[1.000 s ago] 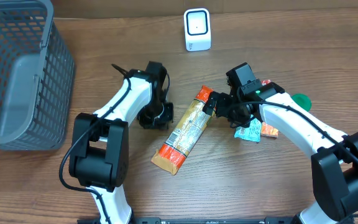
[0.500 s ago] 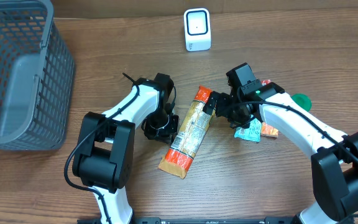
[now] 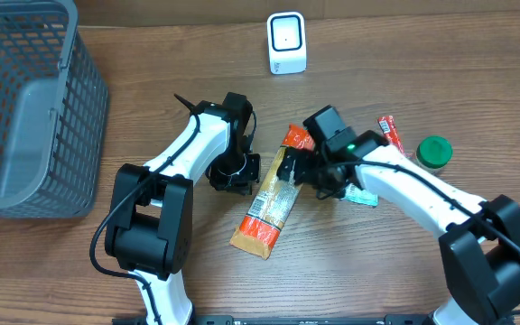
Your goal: Scan the item barcode
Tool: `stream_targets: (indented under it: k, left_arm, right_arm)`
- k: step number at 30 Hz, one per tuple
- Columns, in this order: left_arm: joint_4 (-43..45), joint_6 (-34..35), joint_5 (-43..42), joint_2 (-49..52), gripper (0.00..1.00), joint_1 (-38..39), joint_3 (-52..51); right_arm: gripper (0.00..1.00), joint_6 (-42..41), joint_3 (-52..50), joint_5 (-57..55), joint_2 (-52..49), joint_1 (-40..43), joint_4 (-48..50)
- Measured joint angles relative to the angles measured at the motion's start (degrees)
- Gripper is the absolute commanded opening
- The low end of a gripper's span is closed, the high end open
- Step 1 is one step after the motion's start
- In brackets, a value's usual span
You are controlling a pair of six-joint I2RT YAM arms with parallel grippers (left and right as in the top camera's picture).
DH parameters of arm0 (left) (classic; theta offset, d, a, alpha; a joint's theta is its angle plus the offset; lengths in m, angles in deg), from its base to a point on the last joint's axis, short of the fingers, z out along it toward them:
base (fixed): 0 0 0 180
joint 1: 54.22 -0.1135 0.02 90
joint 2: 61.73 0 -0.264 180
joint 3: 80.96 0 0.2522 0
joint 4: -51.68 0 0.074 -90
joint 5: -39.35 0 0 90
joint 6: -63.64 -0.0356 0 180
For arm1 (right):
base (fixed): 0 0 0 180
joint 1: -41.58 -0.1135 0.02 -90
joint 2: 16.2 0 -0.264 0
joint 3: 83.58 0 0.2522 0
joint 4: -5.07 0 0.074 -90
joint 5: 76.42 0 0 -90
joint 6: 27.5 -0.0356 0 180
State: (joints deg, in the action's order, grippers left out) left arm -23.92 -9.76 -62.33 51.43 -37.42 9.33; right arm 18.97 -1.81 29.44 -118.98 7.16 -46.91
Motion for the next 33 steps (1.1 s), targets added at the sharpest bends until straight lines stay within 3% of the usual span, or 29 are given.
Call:
stream_targets:
  k: [6,17,33]
  left_arm:
    - [4.5,1.0,-0.8,0.0,0.04,0.7,-4.9]
    - [4.2,-0.8,-7.0,-0.1,0.04,2.0,-6.9]
    - [3.4,-1.3,-3.4,-4.7,0.04,-4.4,-1.8]
  right_arm:
    - [1.0,-1.0,0.0,-1.7,-0.3,-1.9,0.1]
    - [1.0,-2.3,0.0,-2.8,-0.3,-1.9,0.2]
    - [0.91,-2.9,0.0,-3.4,-5.1,-2.0,3.0]
